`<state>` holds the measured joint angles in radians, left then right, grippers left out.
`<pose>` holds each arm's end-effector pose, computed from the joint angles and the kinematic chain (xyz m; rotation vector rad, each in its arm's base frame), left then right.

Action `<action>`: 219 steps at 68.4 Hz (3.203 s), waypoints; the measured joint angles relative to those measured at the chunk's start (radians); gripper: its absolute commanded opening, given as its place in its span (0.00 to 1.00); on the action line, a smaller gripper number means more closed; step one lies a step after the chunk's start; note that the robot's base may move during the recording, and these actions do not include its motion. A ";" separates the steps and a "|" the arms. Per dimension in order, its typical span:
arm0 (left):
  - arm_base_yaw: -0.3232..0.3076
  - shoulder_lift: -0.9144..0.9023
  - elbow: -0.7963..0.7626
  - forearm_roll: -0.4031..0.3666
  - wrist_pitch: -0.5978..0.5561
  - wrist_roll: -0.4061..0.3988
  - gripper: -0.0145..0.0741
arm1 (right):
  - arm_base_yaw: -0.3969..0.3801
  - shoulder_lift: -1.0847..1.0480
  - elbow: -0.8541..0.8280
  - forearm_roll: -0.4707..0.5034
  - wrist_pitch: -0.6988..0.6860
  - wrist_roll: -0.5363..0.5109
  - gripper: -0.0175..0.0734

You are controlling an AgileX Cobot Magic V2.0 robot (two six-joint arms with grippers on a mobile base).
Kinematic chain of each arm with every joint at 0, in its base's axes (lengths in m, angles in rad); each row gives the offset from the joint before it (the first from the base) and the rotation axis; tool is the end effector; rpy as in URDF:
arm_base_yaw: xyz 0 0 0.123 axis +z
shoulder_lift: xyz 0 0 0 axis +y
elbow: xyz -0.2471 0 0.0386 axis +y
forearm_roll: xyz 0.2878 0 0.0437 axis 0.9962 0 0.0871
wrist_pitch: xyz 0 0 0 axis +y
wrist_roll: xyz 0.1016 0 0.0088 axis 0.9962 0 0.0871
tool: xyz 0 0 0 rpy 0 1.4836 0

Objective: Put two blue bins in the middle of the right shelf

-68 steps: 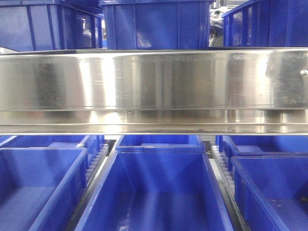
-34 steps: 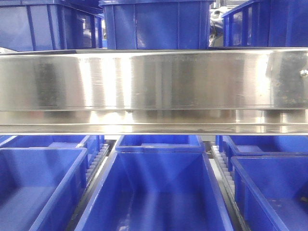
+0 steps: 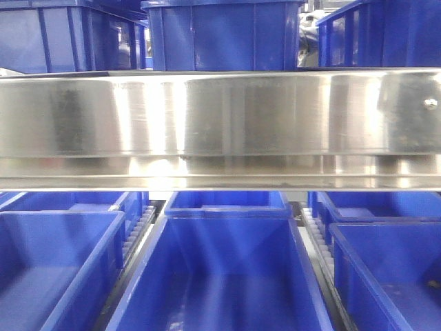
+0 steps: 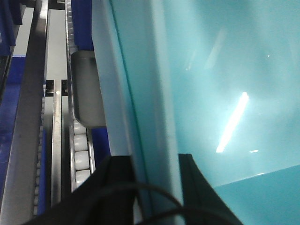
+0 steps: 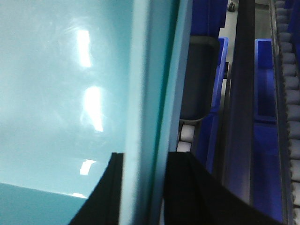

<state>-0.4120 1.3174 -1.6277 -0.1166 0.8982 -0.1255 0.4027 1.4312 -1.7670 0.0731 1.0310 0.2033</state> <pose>0.2944 -0.1388 0.4529 0.2804 2.0807 -0.4664 0.3146 0.1410 0.4511 -0.2146 2.1988 0.4312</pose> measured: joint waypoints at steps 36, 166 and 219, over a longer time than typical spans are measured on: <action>0.000 0.005 0.000 0.004 0.000 0.000 0.04 | 0.000 0.000 0.000 0.000 -0.007 0.000 0.02; 0.000 0.008 -0.001 0.002 -0.011 0.002 0.04 | 0.000 0.000 0.000 -0.002 -0.029 0.000 0.02; 0.000 0.010 -0.001 0.000 -0.013 0.002 0.04 | 0.000 0.000 0.000 -0.004 -0.029 0.000 0.02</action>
<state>-0.4120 1.3272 -1.6284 -0.1162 0.8854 -0.1237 0.4027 1.4312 -1.7670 0.0694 1.0017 0.2033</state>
